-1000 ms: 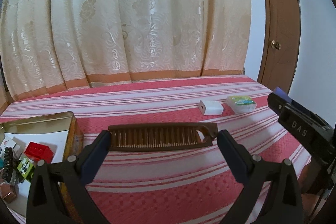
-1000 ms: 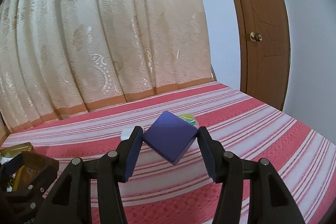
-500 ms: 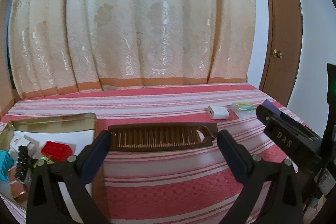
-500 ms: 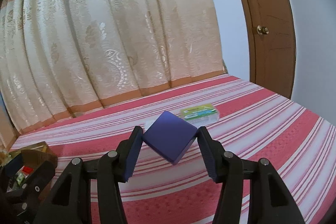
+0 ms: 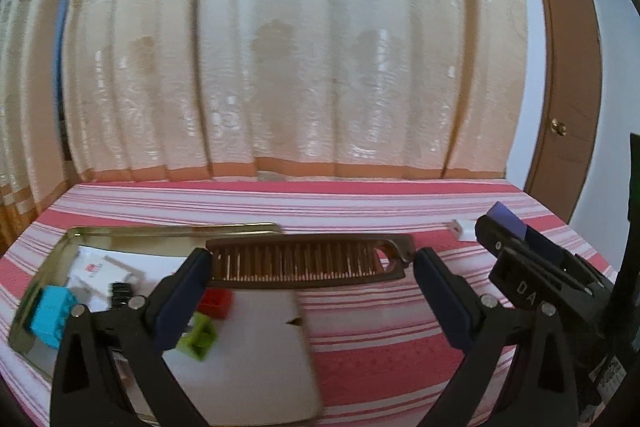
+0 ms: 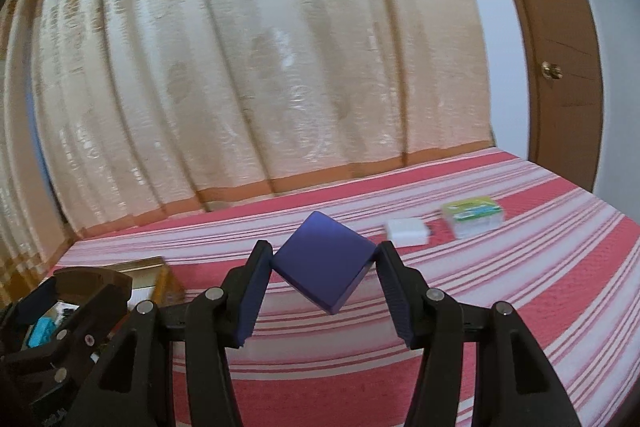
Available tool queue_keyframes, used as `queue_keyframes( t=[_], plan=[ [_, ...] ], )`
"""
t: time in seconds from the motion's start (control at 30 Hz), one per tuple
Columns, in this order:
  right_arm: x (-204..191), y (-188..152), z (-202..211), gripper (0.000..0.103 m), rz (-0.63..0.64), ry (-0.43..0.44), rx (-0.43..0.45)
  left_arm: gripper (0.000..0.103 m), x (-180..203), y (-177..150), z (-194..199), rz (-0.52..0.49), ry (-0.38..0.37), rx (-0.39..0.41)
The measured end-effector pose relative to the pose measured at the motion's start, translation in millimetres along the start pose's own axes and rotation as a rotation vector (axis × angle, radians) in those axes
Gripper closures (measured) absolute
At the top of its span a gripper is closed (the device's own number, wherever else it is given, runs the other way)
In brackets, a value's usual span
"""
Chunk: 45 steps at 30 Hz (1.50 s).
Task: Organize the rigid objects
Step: 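Carry the brown brush and purple block over the gold tray with both grippers, then lower the brush and purple block into the tray and open both grippers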
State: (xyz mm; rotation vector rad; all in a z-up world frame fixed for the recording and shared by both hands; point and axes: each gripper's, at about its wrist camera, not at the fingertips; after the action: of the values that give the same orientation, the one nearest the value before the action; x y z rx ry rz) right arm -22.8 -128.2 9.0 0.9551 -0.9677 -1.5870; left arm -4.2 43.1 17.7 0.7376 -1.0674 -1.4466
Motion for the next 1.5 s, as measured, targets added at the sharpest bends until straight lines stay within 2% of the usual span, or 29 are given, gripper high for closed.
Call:
queue_keyframes(
  t=[0.1, 0.33, 0.8, 1.23, 1.5],
  plan=[
    [-22.6, -0.5, 0.8, 0.047, 0.016, 0.035, 0.0, 0.002, -16.8, 1.7, 6.8, -0.003, 0.046, 0.018],
    [-65.2, -5.3, 3.8, 0.047, 0.039, 0.1, 0.0, 0.002, -57.8, 3.6, 13.1, 0.035, 0.102, 0.016],
    [-130.0, -19.6, 3.3, 0.047, 0.097, 0.208, -0.015, 0.002, -131.5, -2.0, 16.4, 0.103, 0.245, 0.012],
    [-163.0, -31.1, -0.8, 0.047, 0.143, 0.246, -0.047, 0.002, -153.2, -11.3, 6.6, 0.113, 0.303, -0.021],
    [-172.3, -36.9, -4.5, 0.047, 0.193, 0.235, -0.062, 0.002, -156.2, -14.9, 2.1, 0.101, 0.331, -0.032]
  ],
)
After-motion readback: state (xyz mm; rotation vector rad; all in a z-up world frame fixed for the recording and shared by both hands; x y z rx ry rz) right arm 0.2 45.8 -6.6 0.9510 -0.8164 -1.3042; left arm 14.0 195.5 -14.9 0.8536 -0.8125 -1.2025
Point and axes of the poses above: each gripper's, at about its wrist camera, not at the fingertips, and z roughly against the way its jaws point, x to its right, y to its top, and after that the axes turned 4 degrees about z, right-handed
